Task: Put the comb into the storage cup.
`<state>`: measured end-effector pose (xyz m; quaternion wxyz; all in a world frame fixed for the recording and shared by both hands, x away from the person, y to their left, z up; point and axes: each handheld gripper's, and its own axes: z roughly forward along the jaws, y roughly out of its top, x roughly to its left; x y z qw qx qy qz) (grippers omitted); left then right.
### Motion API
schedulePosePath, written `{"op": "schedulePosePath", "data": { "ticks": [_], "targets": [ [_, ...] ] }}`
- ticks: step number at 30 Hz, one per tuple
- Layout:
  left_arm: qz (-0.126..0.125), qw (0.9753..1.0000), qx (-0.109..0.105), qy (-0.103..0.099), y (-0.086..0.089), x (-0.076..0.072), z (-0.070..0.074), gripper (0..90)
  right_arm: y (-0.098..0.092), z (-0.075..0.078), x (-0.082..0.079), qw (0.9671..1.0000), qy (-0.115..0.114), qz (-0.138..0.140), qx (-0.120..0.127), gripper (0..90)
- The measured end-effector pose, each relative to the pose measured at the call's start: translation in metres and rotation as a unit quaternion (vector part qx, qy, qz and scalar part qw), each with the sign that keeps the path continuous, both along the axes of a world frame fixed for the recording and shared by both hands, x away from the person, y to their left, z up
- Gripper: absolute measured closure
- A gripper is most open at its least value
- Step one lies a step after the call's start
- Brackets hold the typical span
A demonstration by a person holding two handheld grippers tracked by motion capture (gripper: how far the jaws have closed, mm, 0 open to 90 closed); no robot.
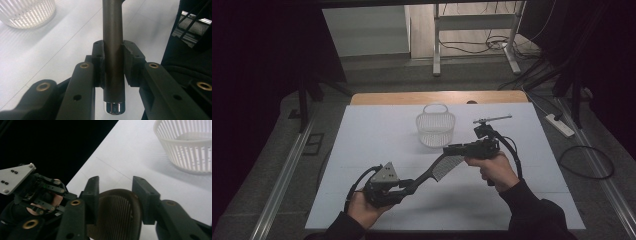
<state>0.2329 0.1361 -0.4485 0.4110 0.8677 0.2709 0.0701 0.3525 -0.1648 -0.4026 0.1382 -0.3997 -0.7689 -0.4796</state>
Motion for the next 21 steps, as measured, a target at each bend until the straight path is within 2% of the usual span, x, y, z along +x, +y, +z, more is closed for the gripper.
{"op": "schedulePosePath", "data": {
  "ticks": [8, 12, 16, 21],
  "targets": [
    [-0.002, 1.0, 0.003, -0.003, -0.0009, -0.0002, -0.0006, 72.6, -0.0035, -0.0006, 0.0015, 0.9999, 0.006, -0.007, 0.012, 72.7],
    [-0.005, 1.0, 0.008, -0.002, -0.0017, 0.0001, -0.002, 72.5, -0.0056, -0.0024, 0.0024, 0.9994, 0.016, -0.003, 0.031, 76.3],
    [-0.009, 0.9999, 0.012, 0.0, -0.0036, 0.0016, -0.0043, 72.4, -0.0091, -0.0044, 0.0048, 0.997, 0.042, 0.003, 0.065, 81.2],
    [-0.007, 0.9995, 0.031, -0.003, -0.0077, 0.0037, -0.0081, 72.0, -0.0095, -0.0058, 0.0054, 0.9941, 0.066, 0.005, 0.086, 83.6]
  ]
}}
